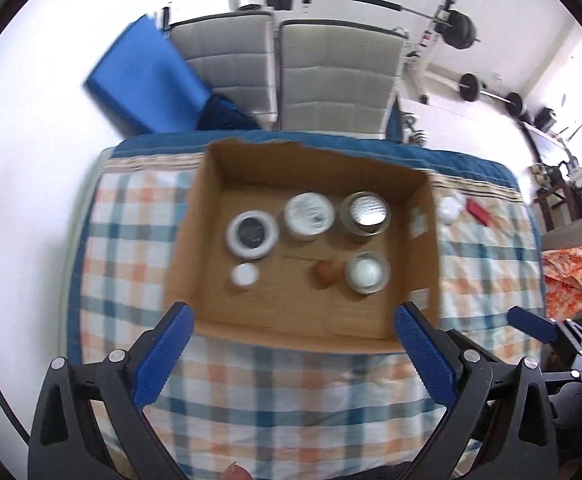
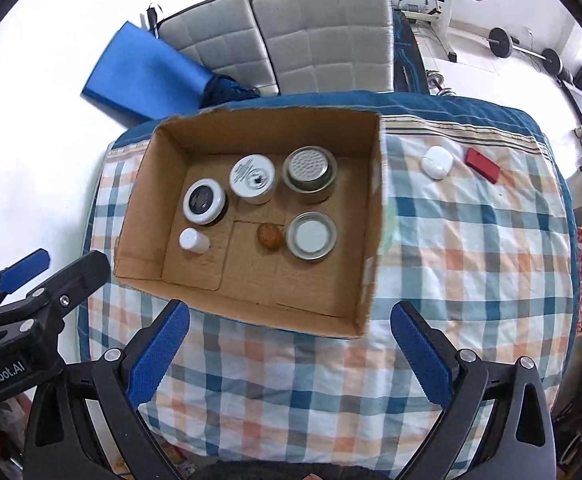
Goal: Organize rigid objects
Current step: 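Lift both tools out and move toward the earbud case and red case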
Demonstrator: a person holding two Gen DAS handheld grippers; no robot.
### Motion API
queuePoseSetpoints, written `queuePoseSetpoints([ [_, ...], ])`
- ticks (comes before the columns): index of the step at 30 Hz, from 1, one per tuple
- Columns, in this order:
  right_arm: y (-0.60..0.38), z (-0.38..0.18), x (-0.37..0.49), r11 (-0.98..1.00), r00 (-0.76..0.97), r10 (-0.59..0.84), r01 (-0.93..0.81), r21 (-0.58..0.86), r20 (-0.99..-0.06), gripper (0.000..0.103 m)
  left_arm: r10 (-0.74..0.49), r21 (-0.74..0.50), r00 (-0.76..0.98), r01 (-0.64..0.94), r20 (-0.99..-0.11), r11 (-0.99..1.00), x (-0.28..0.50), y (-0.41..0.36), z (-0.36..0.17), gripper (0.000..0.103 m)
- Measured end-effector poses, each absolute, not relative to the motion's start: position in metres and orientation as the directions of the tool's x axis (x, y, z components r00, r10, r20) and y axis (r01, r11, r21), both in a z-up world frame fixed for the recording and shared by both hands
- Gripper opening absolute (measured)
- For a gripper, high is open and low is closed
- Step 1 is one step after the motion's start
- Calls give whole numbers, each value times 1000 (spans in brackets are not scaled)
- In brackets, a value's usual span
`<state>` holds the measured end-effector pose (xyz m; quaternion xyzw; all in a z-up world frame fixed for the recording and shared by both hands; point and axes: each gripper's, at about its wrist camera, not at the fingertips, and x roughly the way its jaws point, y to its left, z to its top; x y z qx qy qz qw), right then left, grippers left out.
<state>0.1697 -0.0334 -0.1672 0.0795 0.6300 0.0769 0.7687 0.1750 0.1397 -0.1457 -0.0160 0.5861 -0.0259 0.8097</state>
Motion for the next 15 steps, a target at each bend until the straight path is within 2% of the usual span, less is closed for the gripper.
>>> queuePoseSetpoints([
  [9, -179, -176, 209, 976, 232, 134, 139, 169, -964, 102, -126, -62, 300, 213, -946, 975, 247, -2, -158, 103],
  [15, -252, -223, 263, 982, 191, 94, 143, 123, -977, 102, -15, 41, 227, 237, -974, 971, 311, -76, -216, 103],
])
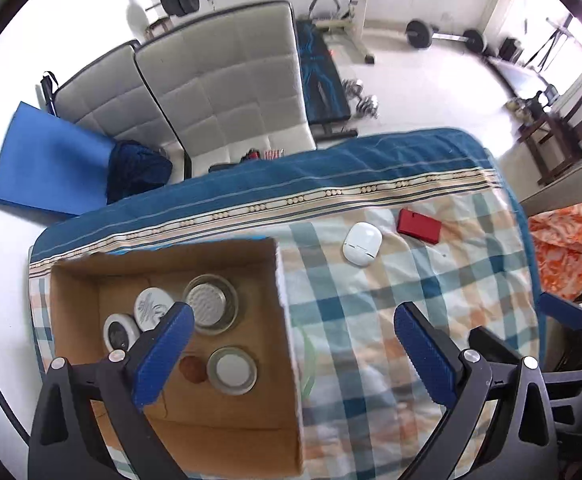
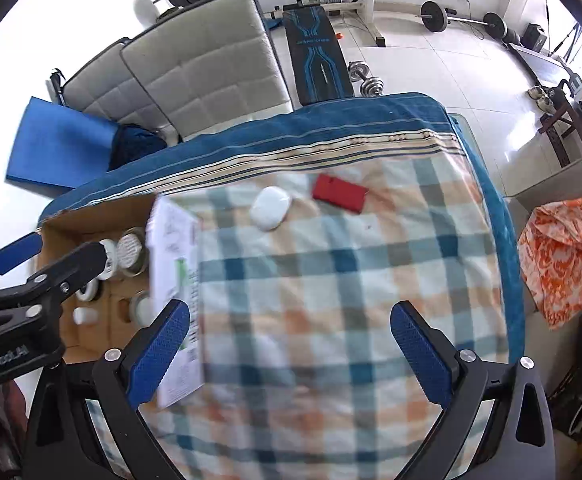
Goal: Organize rigid objects
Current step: 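Lift both tools out and move toward the earbud case and red case, then grasp the white earbud case with left tool while right grasps the red case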
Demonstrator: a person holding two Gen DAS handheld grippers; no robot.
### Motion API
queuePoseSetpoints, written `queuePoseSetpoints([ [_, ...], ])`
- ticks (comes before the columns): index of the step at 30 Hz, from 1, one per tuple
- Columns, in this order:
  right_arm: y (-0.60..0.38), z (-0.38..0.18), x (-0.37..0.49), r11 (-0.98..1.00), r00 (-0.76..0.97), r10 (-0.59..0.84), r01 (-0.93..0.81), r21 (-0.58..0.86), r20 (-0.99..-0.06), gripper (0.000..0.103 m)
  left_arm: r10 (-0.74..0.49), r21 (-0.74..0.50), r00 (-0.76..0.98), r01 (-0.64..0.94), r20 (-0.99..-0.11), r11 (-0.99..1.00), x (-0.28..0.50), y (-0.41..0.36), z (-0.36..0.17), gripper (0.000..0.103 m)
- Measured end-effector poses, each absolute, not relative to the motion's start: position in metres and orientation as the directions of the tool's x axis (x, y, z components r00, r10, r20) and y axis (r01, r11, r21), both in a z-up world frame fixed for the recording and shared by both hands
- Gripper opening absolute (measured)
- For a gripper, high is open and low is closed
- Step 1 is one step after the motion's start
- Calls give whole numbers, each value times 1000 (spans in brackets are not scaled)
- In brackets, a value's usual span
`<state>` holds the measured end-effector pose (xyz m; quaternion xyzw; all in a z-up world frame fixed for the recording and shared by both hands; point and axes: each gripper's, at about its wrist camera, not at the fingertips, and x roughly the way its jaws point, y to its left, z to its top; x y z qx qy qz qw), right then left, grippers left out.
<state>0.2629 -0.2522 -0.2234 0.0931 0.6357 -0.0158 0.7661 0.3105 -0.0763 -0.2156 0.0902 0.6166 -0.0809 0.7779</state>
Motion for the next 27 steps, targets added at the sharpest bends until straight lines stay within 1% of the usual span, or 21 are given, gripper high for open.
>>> queuePoseSetpoints([
  [4, -282, -268, 302, 986, 141, 101, 115, 117, -985, 102, 47, 85, 171, 219, -984, 972, 343, -104, -257, 103],
  [7, -293, -303, 329, 989, 98, 120, 76, 128, -988, 99, 97, 125, 137, 214, -986, 969, 364, -119, -285, 103],
  [12, -294, -353, 365, 994, 31, 110, -21, 109, -993, 80, 151, 162, 69, 212, -986, 964, 391, -133, -325, 103],
  [17, -290, -395, 391, 988, -43, 127, -80, 130, -991, 78, 175, 175, 19, 201, -984, 964, 408, -139, -351, 103],
  [18, -290, -404, 394, 988, -64, 126, -77, 130, -990, 74, 173, 173, 13, 197, -985, 965, 409, -139, -353, 103],
  [21, -296, -411, 399, 992, -59, 122, -34, 124, -991, 69, 169, 166, 1, 195, -986, 967, 414, -143, -360, 103],
  [22, -299, -411, 400, 994, -62, 109, -16, 111, -992, 65, 164, 160, -3, 194, -986, 968, 415, -144, -361, 103],
  [23, -303, -410, 400, 995, -61, 104, 2, 104, -993, 56, 159, 154, -10, 190, -987, 969, 416, -145, -362, 103],
  [24, -310, -410, 400, 993, -66, 117, 35, 115, -991, 51, 149, 144, -15, 185, -989, 972, 416, -145, -362, 103],
  [27, -332, -407, 392, 984, -73, 131, 134, 120, -989, 45, 130, 123, -25, 188, -991, 974, 416, -152, -364, 103],
])
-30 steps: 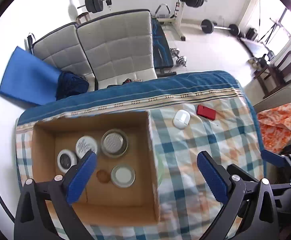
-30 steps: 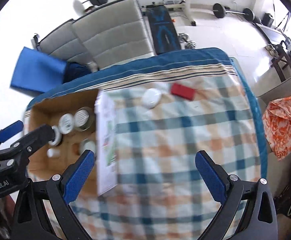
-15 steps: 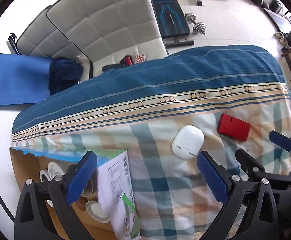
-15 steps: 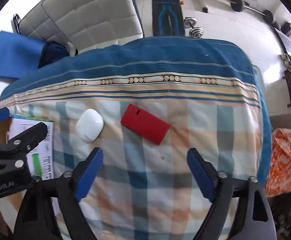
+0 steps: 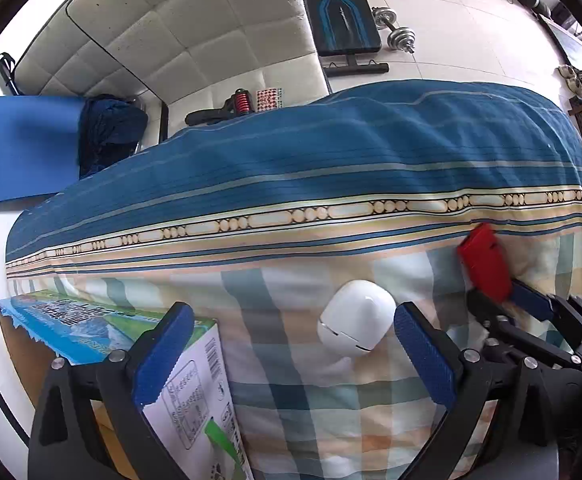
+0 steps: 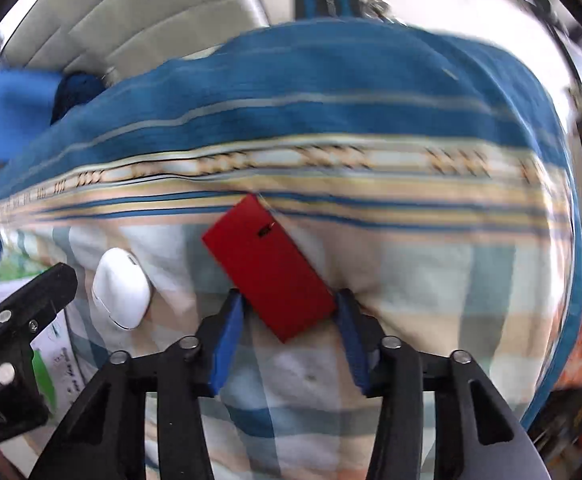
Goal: Organize rigid objects
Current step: 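Grasp the white earbud case with left tool while right grasps the red case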
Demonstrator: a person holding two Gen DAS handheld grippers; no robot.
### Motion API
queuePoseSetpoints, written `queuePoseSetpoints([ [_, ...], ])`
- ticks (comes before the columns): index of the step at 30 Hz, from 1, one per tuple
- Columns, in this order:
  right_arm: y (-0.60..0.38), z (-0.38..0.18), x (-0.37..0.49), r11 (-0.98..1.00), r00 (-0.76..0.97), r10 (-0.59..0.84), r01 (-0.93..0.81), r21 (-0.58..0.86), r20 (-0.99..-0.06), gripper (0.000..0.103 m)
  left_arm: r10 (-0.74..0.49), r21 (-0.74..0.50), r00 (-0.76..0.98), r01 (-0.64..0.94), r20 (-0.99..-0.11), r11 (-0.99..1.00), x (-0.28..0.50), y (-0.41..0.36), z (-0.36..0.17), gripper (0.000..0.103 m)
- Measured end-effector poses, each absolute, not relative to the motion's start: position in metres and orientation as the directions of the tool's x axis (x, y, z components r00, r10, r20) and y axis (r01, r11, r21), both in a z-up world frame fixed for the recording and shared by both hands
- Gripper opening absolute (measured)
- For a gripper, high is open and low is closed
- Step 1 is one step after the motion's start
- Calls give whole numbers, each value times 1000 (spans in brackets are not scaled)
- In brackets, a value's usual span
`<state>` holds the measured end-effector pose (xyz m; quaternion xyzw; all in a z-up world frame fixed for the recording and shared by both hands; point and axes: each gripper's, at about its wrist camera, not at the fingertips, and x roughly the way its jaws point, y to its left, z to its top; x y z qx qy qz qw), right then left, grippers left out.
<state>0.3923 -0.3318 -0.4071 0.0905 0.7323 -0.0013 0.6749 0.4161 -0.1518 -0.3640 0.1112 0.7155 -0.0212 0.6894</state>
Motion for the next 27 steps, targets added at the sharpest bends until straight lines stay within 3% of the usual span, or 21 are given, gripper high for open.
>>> queuePoseSetpoints([
  [11, -402, -400, 352, 919, -67, 195, 360, 159, -978, 45, 155, 119, -88, 325, -984, 938, 407, -187, -408, 102],
  [13, -409, -403, 351, 909, -56, 206, 381, 170, -977, 45, 146, 107, -95, 334, -985, 936, 407, -190, -416, 86],
  [14, -411, -405, 351, 903, -50, 213, 391, 177, -976, 46, 141, 100, -98, 340, -985, 935, 406, -191, -420, 64],
  [15, -416, -409, 351, 903, -60, 213, 393, 173, -975, 46, 121, 76, -115, 334, -986, 939, 406, -191, -424, 52],
  [16, -418, -415, 351, 901, -73, 214, 399, 168, -974, 46, 97, 56, -115, 319, -989, 946, 406, -190, -423, 48],
  [19, -415, -421, 358, 903, -80, 196, 402, 149, -977, 48, 96, 60, -96, 323, -991, 944, 403, -193, -420, 46],
  [27, -389, -416, 344, 919, -102, 187, 369, 137, -977, 39, 50, 25, -72, 308, -996, 951, 368, -190, -404, 46],
])
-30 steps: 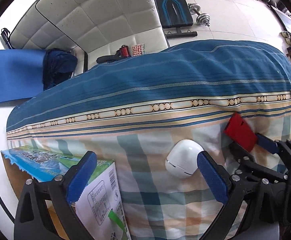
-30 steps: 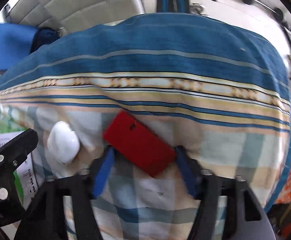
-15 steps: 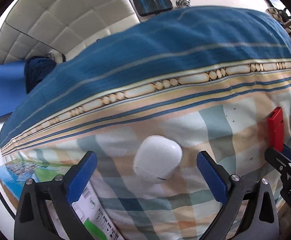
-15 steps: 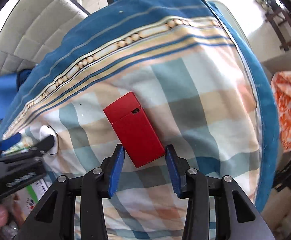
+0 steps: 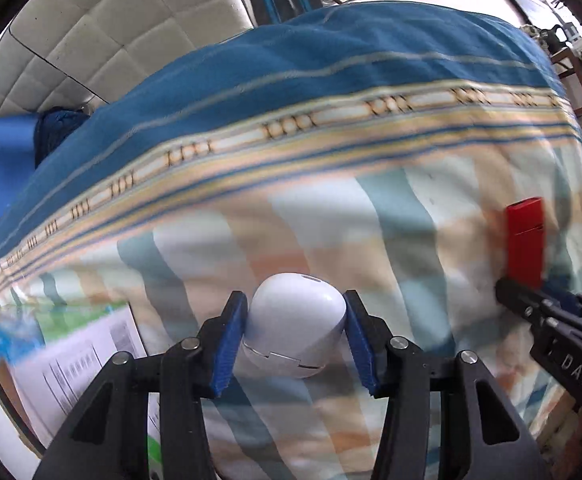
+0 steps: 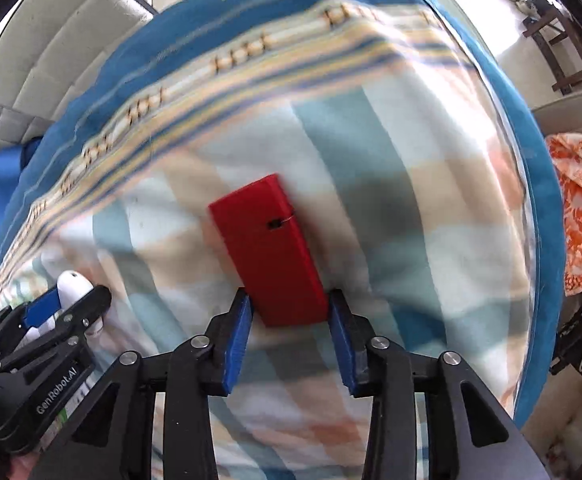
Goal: Organize rigid objects
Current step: 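Grasp the white earbud case with left tool while right grasps the red case, then carry the earbud case and red case over the box with both tools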
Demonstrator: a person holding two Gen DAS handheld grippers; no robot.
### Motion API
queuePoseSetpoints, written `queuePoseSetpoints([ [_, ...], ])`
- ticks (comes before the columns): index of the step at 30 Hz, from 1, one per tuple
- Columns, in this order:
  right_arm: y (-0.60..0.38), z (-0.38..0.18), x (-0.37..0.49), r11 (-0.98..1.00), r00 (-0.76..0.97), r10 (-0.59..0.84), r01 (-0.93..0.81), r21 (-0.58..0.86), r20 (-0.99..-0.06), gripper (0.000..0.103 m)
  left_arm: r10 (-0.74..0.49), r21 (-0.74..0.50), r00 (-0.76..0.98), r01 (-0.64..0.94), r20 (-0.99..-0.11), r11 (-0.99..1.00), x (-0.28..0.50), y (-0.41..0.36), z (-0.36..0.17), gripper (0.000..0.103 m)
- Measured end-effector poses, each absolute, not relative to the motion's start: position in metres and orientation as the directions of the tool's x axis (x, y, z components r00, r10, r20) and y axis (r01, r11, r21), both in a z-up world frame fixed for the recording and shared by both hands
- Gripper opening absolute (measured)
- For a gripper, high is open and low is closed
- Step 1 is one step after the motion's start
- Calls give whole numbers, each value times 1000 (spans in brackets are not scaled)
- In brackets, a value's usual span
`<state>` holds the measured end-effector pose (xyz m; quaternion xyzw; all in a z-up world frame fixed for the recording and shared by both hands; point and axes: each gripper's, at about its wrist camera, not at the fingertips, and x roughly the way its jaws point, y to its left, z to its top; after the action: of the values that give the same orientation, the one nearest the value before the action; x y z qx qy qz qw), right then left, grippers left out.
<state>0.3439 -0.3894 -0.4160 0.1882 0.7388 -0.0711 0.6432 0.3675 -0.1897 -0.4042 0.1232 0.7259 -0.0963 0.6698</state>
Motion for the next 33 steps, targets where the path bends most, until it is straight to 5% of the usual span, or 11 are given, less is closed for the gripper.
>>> queuePoseSetpoints([
  [22, -351, -401, 211, 938, -57, 177, 311, 151, -983, 39, -62, -70, -33, 352, -998, 933, 254, -179, -365, 46],
  [30, -347, -417, 225, 926, -59, 125, 367, 95, -990, 54, -59, -71, -45, 326, -997, 943, 245, -169, -370, 46],
  [33, -337, -413, 228, 939, -66, 49, 342, 23, -997, 39, -64, -74, -41, 321, -997, 944, 244, -167, -369, 46],
])
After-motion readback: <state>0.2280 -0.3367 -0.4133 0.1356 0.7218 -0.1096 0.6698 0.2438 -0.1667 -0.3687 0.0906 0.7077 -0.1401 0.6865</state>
